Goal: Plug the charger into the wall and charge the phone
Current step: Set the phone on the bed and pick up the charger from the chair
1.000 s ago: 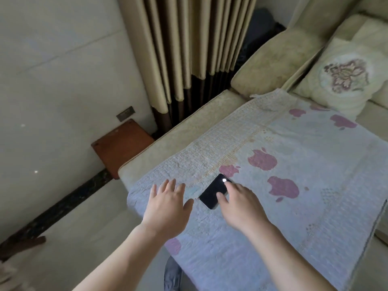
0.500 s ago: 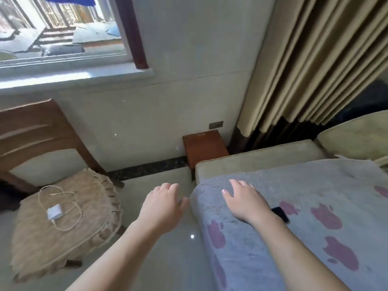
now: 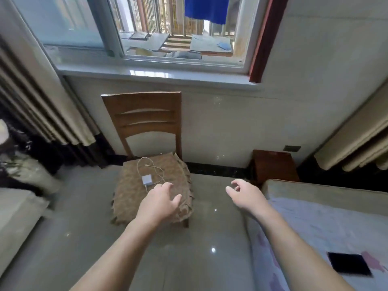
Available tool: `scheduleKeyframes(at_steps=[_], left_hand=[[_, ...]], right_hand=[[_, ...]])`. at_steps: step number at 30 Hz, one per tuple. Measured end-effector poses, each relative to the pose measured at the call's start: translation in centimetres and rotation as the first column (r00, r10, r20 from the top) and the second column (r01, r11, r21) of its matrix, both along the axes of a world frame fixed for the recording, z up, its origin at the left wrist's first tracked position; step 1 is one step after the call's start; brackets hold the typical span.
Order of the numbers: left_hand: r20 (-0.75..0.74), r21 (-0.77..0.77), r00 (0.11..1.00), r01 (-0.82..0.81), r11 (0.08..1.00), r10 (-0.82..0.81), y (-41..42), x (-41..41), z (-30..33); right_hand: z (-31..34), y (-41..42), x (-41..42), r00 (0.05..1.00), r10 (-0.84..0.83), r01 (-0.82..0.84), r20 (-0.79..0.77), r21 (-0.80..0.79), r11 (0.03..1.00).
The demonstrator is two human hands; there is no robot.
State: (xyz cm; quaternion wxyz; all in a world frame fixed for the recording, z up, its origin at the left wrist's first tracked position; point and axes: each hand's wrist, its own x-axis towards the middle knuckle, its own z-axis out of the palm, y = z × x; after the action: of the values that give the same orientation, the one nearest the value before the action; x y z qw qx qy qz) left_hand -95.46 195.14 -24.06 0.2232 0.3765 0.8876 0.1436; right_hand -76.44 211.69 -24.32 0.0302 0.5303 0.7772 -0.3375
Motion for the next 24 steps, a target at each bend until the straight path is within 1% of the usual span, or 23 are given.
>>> scheduleKeyframes(at_steps=[4,8,11,14,17,20,24], left_hand=[[0.008,0.049,0.997,-0.075,0.996,0.075,-4.5,-4.8,0.4],[0.001,0.041,0.993,-0.122,0.992,0.122,-7.1,-9.3,0.0],[0.039,0.064,0.985,-0.171,0.983,0.168,-7.8,-11.9,-0.7],[0.079,0.053,0.977,-0.203,0.978,0.199,-7.6,-14.3,-2.0],[0.086,0.016,0.972,-0.221,0.975,0.219,-6.6,-16.9,-4.1],[0.066,-0.026,0.975,-0.211,0.977,0.212,-4.8,-19.8,-6.6],[-0.009,-0.095,0.989,-0.147,0.985,0.147,-1.5,-23.8,-10.5]], right_hand=[[0.1,-4.0,-6.5,0.998,0.032,-0.033,-0.053,-0.01,0.999],[-0.3,-6.4,-12.1,0.99,0.138,-0.137,-0.042,0.017,0.99],[-1.2,-6.9,-15.5,0.985,0.172,-0.172,-0.024,0.003,0.985],[-2.9,-6.6,-18.9,0.978,0.21,-0.21,-0.02,-0.003,0.978],[-5.3,-5.7,-22.6,0.967,0.253,-0.253,-0.012,-0.01,0.967],[-8.1,-4.2,-26.4,0.951,0.309,-0.309,0.027,0.002,0.951],[-12.0,-1.7,-31.0,0.9,0.42,-0.428,0.121,0.053,0.902]])
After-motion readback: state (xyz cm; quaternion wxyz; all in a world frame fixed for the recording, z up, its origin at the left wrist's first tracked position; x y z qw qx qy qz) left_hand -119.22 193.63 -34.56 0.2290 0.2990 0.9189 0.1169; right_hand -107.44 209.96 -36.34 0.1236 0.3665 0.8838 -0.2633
